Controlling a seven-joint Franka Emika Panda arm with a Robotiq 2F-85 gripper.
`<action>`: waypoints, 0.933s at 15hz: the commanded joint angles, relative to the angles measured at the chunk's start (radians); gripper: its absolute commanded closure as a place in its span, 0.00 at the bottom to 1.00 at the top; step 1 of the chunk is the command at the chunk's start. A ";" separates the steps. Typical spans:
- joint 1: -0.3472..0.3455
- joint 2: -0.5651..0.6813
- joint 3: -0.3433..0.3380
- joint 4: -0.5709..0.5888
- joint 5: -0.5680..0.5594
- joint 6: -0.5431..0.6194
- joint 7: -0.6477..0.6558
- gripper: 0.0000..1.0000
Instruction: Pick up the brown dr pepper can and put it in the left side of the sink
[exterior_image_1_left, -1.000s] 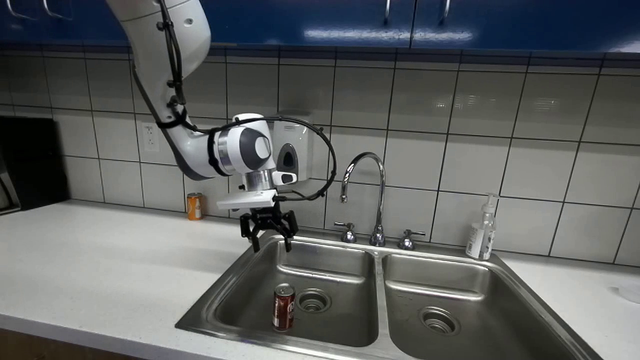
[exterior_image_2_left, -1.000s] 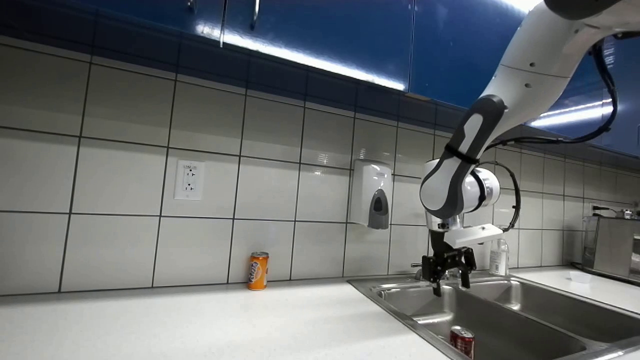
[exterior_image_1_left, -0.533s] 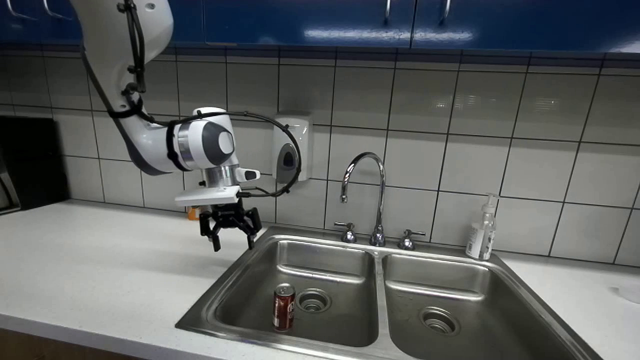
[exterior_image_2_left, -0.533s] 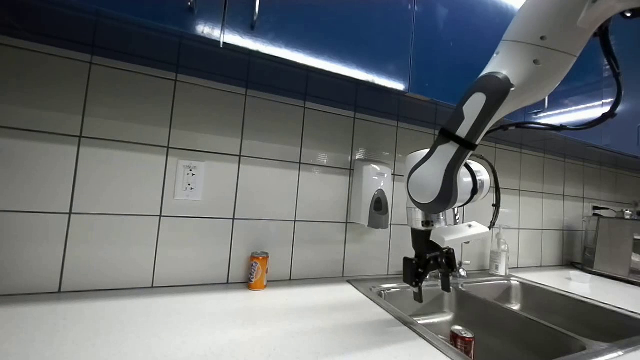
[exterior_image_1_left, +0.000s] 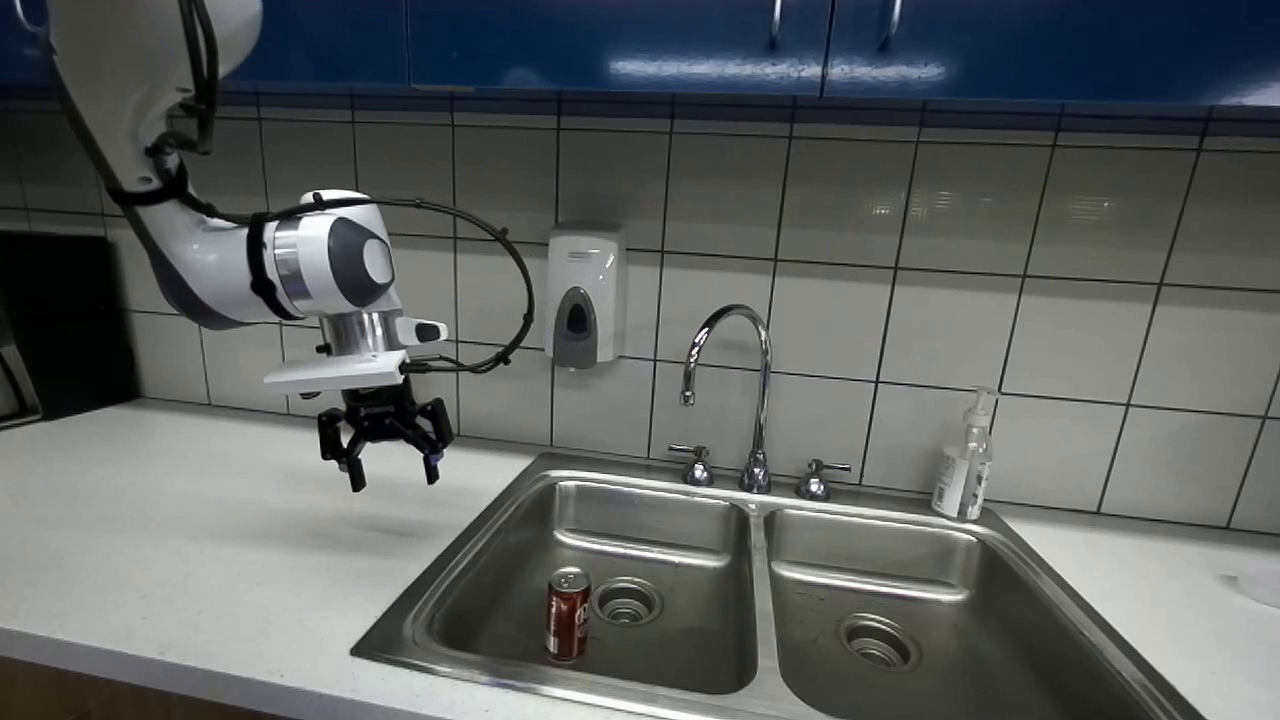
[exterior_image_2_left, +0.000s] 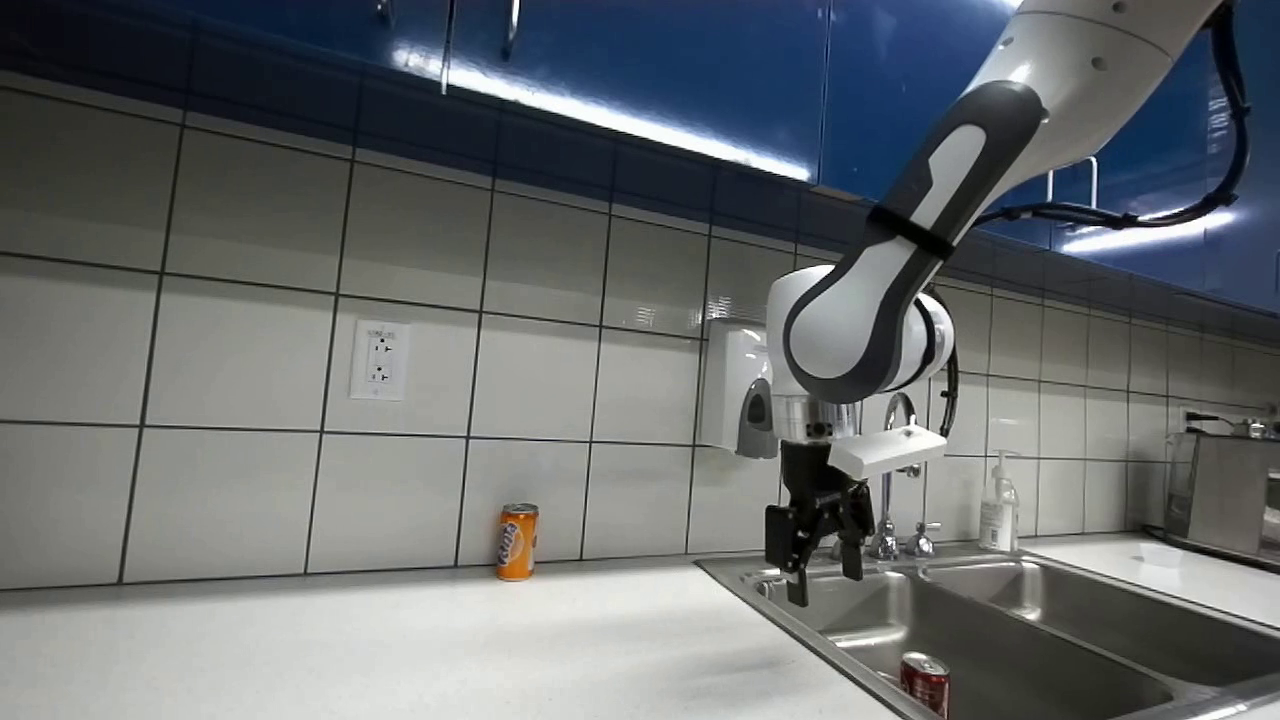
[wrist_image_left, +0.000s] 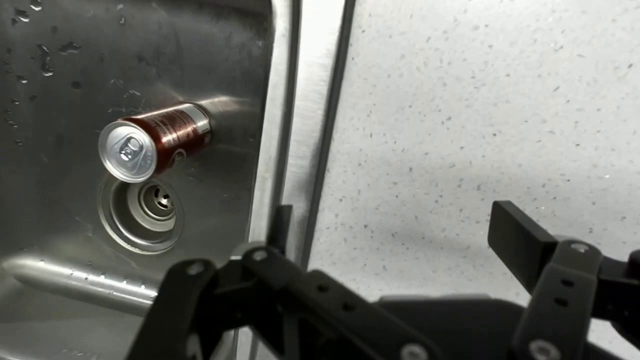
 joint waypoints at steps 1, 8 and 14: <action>0.001 -0.103 0.021 -0.057 -0.016 -0.058 0.074 0.00; 0.002 -0.171 0.060 -0.094 0.013 -0.088 0.093 0.00; -0.005 -0.142 0.073 -0.081 0.015 -0.068 0.071 0.00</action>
